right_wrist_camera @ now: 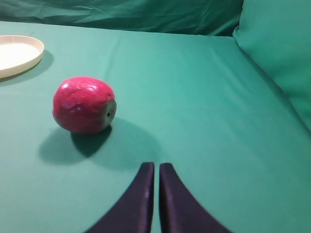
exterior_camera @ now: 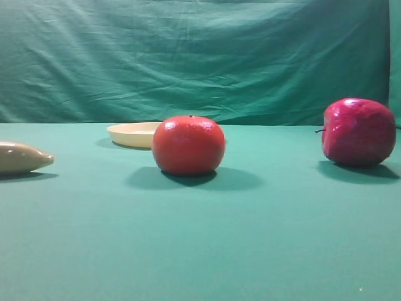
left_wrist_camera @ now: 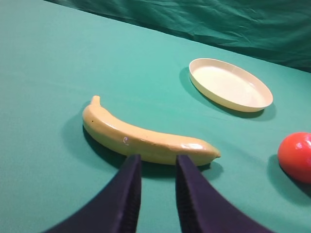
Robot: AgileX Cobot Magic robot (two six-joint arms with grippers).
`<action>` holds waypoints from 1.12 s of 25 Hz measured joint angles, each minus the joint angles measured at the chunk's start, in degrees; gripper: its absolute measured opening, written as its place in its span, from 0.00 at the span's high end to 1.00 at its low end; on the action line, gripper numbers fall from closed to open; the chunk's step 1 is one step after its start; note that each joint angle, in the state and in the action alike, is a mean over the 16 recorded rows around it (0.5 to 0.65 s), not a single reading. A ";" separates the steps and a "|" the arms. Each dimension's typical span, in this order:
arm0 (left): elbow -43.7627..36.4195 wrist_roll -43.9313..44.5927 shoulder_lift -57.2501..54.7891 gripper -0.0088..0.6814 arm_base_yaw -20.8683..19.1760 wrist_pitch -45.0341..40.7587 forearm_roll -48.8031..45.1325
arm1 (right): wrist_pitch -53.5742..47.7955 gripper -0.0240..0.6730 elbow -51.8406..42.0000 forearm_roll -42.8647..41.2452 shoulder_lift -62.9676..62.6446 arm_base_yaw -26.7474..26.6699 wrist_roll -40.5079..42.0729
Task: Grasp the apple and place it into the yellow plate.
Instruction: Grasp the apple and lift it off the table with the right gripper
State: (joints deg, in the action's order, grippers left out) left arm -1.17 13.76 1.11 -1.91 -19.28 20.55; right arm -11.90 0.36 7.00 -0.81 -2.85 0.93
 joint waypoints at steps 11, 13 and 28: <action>0.00 0.00 0.00 0.76 0.00 0.00 0.00 | -8.57 0.97 14.34 3.11 8.80 0.00 3.51; 0.00 0.00 0.00 0.76 0.00 0.00 0.00 | -11.82 0.97 17.48 3.53 11.86 0.00 4.40; 0.00 0.01 0.00 0.76 0.00 0.00 0.00 | -21.27 0.97 28.40 10.71 31.72 0.00 12.52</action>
State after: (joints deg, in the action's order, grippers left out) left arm -1.17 13.77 1.11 -1.91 -19.28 20.55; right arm -33.18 28.77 17.71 30.91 -2.85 13.45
